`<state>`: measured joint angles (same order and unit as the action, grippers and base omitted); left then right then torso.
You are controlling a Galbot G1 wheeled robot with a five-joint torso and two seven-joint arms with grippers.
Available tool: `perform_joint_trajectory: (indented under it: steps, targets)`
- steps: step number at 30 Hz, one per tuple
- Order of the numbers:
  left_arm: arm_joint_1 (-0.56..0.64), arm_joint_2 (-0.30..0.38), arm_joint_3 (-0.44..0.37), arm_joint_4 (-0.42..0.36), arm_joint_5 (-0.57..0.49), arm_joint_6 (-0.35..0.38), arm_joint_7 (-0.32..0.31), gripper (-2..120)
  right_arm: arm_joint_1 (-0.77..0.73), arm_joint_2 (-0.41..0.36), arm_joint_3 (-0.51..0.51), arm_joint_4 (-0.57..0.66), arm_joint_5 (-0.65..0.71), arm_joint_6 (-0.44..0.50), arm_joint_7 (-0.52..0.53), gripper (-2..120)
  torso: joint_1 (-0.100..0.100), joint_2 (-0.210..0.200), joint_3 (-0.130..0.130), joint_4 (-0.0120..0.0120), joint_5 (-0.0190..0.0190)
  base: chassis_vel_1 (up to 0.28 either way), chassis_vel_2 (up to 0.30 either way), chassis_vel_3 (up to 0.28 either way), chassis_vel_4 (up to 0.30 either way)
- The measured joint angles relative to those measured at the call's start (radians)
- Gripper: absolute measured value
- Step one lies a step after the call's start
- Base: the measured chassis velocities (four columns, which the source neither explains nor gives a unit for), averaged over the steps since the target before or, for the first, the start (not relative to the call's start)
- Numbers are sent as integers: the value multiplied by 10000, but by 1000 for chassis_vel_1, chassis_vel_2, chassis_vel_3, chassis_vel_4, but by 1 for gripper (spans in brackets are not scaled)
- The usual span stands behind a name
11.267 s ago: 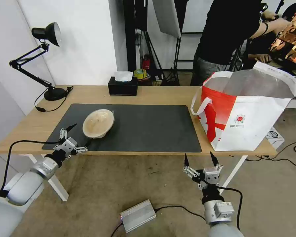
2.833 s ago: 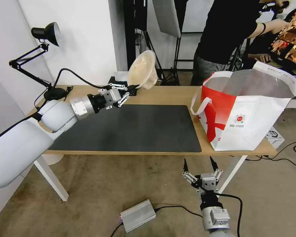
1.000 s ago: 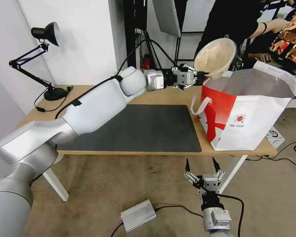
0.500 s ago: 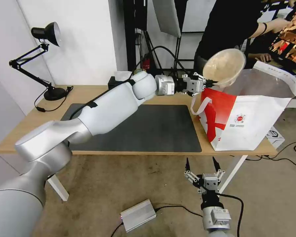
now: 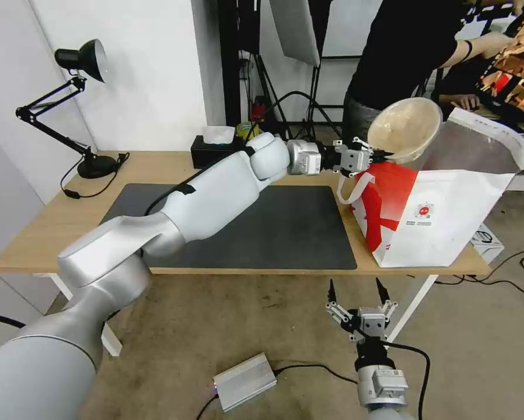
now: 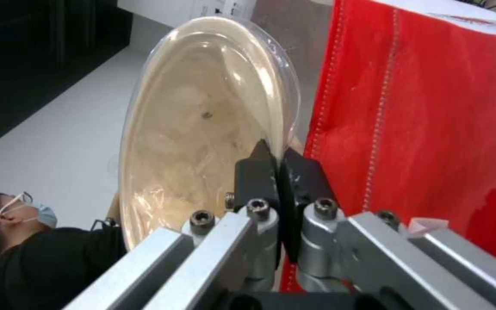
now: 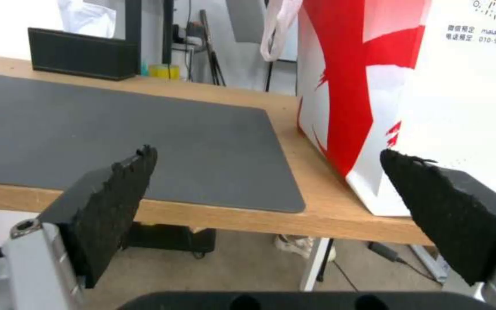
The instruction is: Pick up the trash from the table and place it into the takeout bag.
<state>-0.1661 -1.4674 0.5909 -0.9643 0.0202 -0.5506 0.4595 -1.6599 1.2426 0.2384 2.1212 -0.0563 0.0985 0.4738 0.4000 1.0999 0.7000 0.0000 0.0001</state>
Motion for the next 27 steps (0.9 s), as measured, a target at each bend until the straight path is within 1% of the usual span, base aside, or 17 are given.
perform_joint_trajectory:
  steps: [15,27]
  targets:
    - [-116,-314,0,385,137,-143,6,0,-1,15,-18,2,1,0,0,99,0,0,0,0,0,0,0,0,0]
    - [-250,-633,-204,843,459,-349,-6,0,-7,38,-15,6,-4,5,-1,99,0,0,0,1,-1,0,0,0,0]
